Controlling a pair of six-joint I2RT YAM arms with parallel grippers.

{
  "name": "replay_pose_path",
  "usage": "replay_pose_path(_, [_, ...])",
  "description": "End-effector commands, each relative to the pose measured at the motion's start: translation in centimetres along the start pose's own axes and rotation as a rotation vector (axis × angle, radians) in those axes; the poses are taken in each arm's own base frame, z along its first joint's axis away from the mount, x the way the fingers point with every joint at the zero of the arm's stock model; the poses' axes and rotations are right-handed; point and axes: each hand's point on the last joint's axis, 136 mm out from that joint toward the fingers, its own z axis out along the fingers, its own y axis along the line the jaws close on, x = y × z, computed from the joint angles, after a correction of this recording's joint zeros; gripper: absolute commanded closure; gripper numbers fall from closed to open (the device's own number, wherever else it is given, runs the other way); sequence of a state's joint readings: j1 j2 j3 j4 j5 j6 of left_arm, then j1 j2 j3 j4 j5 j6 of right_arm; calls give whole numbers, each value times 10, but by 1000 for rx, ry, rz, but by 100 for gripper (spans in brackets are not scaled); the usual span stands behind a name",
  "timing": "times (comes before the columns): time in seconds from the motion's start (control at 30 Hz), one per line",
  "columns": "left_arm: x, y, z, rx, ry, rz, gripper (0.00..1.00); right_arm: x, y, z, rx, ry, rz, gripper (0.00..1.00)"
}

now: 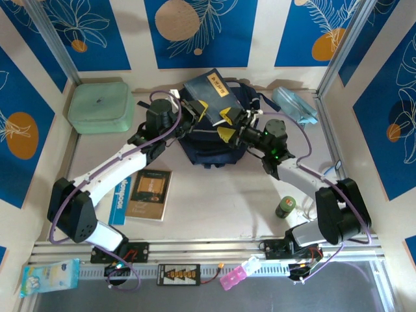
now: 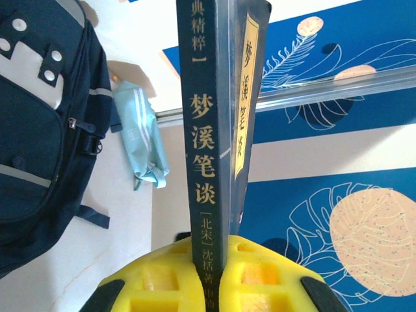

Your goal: Pack books, pencil case, and school supplies into a backpack

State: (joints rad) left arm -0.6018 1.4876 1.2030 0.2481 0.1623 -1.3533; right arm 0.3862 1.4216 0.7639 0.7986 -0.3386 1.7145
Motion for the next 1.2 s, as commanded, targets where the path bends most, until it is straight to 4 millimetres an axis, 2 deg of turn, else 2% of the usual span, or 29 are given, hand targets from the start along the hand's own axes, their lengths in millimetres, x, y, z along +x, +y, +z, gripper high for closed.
replay_pose_path(0.0, [-3,-27,-1,100,-13,-7,100,-5,20,6,-70,-39,6,27])
replay_pose_path(0.27, [0,-20,0,94,-6,-35,100,-8,24,10,-82,-62,12,47])
replay_pose_path(0.5, [0,-9,-1,59,-9,-37,100,-14,35,17,-143,-53,22,73])
replay_pose_path(0.6, [-3,-2,-3,41,-19,-33,99,-14,33,16,-125,-62,8,82])
replay_pose_path(0.73, [-6,-1,-7,18,-24,10,79,-12,27,9,-76,-78,-27,88])
replay_pose_path(0.8, [-7,6,-10,-20,-18,39,63,-14,23,2,-37,-96,-43,89])
replay_pose_path(0.93, [-11,47,-17,-160,18,142,33,-24,11,-22,60,-159,-111,90])
replay_pose_path(1.07, [-13,93,-20,-330,89,292,19,-42,-11,-55,190,-254,-195,90])
replay_pose_path(1.17, [-13,120,-11,-388,142,372,13,-51,-22,-76,249,-304,-211,90])
